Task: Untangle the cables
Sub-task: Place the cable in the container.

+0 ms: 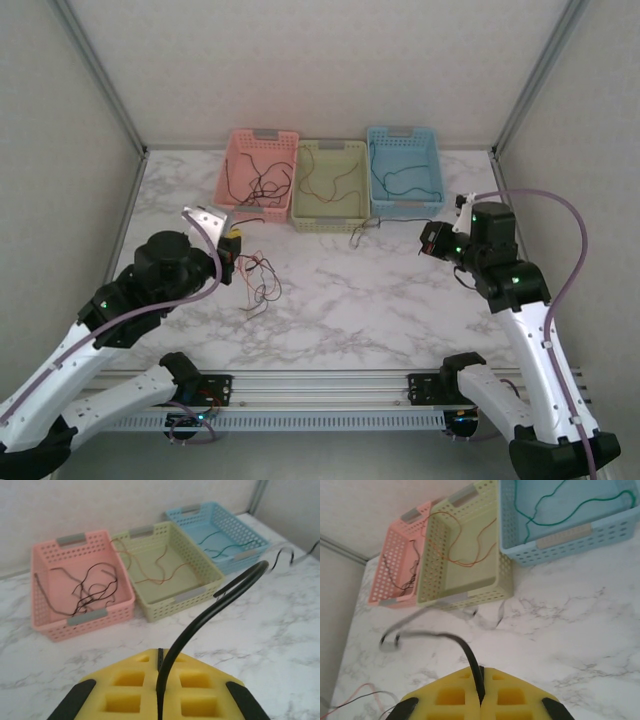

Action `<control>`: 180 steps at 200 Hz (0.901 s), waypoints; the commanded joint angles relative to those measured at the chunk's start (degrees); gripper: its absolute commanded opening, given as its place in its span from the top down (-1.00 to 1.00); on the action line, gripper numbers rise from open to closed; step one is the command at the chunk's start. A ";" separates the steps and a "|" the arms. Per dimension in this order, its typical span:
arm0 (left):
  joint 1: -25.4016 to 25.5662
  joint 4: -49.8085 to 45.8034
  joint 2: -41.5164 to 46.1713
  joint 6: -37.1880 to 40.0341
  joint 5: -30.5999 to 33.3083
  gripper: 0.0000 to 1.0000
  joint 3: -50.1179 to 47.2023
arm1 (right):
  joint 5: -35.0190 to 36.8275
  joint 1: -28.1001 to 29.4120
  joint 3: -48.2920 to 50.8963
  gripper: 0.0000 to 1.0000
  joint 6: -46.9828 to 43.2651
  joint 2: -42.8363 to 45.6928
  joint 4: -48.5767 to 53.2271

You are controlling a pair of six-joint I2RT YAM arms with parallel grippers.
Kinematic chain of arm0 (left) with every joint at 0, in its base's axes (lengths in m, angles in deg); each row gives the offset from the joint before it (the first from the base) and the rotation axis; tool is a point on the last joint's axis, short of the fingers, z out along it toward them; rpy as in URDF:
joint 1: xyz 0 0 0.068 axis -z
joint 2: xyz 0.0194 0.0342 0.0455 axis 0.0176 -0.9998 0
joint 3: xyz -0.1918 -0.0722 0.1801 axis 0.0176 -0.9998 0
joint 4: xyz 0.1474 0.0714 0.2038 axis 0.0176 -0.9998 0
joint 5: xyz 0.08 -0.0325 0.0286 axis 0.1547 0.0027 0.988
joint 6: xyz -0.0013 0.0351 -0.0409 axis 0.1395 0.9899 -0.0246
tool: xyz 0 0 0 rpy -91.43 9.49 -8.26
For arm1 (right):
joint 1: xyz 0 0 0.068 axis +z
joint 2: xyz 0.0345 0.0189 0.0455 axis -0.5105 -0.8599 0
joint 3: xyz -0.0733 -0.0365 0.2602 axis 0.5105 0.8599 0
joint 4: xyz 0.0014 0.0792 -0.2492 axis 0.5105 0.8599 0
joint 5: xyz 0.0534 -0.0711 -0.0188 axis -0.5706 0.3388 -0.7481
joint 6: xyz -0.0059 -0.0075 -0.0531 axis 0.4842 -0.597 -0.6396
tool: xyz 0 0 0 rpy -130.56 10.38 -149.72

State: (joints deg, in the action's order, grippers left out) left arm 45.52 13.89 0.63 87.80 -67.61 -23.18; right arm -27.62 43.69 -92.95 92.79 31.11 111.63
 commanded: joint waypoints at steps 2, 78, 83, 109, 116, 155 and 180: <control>-1.30 -2.66 -0.24 0.96 5.27 1.00 -0.76 | -6.43 -0.07 -3.48 1.00 2.51 -1.07 -3.20; -4.67 -6.67 3.39 -0.71 9.08 1.00 -3.63 | -12.37 3.62 -12.96 1.00 12.75 -11.10 -15.44; -4.70 -6.83 3.85 -0.99 9.23 1.00 -4.07 | -11.39 4.53 -14.20 1.00 12.97 -12.33 -15.92; -4.87 -7.95 6.54 -2.34 9.60 1.00 -5.68 | -5.47 10.40 -21.09 1.00 11.85 -20.48 -17.99; -4.87 -8.25 7.15 -2.58 9.74 1.00 -5.95 | -2.95 11.91 -23.06 1.00 11.06 -22.95 -18.21; -4.96 -10.11 9.89 -2.83 11.24 1.00 -7.36 | 6.14 16.63 -35.20 1.00 11.12 -38.51 -20.94; -4.96 -9.93 12.16 -3.24 11.20 1.00 -9.00 | 9.66 18.87 -47.06 1.00 10.52 -50.57 -19.28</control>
State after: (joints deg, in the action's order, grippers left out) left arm 41.24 5.38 10.84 85.96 -58.01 -30.39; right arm -24.27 60.72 -131.09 104.31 -11.05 93.20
